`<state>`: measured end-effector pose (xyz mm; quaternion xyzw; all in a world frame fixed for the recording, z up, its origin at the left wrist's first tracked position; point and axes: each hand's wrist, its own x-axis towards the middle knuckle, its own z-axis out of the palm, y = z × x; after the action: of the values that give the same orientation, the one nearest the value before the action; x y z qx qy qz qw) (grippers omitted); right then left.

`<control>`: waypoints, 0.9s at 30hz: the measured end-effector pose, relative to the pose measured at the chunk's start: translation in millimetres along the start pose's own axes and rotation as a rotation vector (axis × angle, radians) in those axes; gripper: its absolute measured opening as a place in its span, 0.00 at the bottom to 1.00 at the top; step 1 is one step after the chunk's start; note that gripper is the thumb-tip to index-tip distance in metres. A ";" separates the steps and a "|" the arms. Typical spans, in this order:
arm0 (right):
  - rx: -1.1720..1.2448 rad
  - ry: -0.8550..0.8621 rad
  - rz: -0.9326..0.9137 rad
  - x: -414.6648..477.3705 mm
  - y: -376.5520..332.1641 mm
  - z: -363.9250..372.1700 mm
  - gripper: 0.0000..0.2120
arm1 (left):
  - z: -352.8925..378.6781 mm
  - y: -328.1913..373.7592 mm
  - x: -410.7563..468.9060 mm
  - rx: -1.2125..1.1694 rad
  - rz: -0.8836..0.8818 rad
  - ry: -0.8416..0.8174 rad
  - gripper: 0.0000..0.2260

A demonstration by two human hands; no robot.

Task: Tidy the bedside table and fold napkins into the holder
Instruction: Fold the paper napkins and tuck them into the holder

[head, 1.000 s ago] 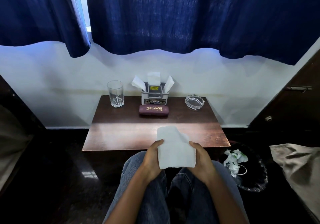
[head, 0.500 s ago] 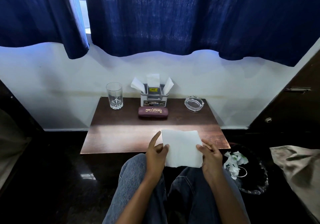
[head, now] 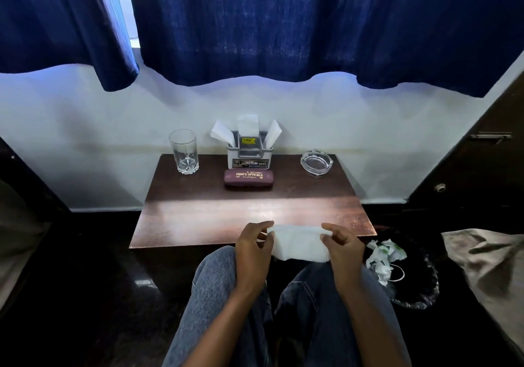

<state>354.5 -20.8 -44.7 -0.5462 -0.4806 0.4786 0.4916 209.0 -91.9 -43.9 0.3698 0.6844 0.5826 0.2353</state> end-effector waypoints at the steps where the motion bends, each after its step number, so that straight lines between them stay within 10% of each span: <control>1: -0.057 0.019 -0.049 -0.5 -0.1 0.0 0.13 | -0.2 -0.2 0.2 0.000 0.013 0.009 0.09; 21: 0.134 -0.229 0.176 -7.4 -16.6 -5.4 0.09 | -5.8 6.2 6.2 -0.417 -0.488 -0.199 0.06; 27: 0.198 -0.271 0.239 -7.5 -15.9 -4.7 0.21 | -11.0 10.1 4.8 -0.532 -0.541 -0.287 0.11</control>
<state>357.8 -27.7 -28.2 -0.4790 -0.4248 0.6475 0.4133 200.1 -94.5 -31.2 0.1799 0.5425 0.5991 0.5607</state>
